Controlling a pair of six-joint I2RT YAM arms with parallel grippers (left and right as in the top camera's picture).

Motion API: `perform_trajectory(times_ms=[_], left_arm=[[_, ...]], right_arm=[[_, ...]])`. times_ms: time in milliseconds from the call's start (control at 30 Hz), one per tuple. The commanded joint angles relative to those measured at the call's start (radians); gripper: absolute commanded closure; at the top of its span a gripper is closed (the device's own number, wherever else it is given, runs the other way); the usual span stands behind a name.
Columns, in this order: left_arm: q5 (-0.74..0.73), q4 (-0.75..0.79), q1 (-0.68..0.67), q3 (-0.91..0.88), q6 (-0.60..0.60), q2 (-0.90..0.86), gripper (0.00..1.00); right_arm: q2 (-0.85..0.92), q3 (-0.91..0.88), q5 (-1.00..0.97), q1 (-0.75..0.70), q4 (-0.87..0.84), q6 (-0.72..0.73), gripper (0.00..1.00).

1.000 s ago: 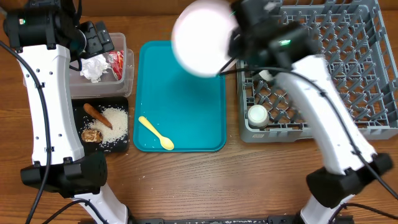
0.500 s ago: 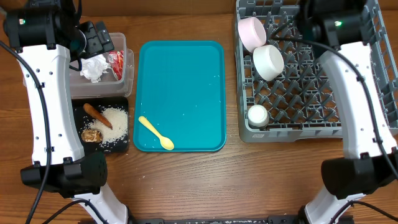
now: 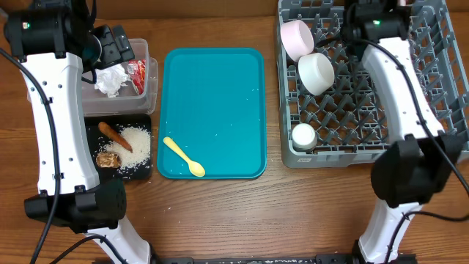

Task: Sort waste into correct bins and load items into the dishwasher
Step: 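Stand the white plate upright in the dish rack, right gripper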

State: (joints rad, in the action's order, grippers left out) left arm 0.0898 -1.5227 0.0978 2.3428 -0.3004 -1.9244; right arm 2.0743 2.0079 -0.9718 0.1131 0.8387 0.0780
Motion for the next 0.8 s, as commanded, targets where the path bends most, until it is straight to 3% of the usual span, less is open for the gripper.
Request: perform_trajectory(times_ms=[0,433,467,633,700,767], left_arm=[[-0.005,0.002,-0.007,-0.005,-0.007,0.013,0.00],[-0.005,0.002,-0.006,-0.005,-0.007,0.013,0.00],[-0.005,0.002,-0.006,-0.005,-0.007,0.013,0.00],[-0.005,0.002,-0.007,-0.005,-0.007,0.013,0.00],[-0.005,0.002,-0.007,-0.005,-0.007,0.013,0.00],[-0.005,0.002,-0.007,-0.005,-0.007,0.013,0.00]], right_arm=[[0.033,0.000,-0.013,0.004,-0.006,0.001,0.96],[0.075,0.000,0.058,0.004,-0.025,0.004,0.96],[0.075,0.000,0.089,0.004,-0.014,0.003,0.91],[0.074,0.001,0.189,0.005,0.046,0.004,0.35],[0.067,0.003,0.192,0.005,0.075,0.039,0.22],[0.041,0.008,0.195,0.009,0.118,0.060,0.19]])
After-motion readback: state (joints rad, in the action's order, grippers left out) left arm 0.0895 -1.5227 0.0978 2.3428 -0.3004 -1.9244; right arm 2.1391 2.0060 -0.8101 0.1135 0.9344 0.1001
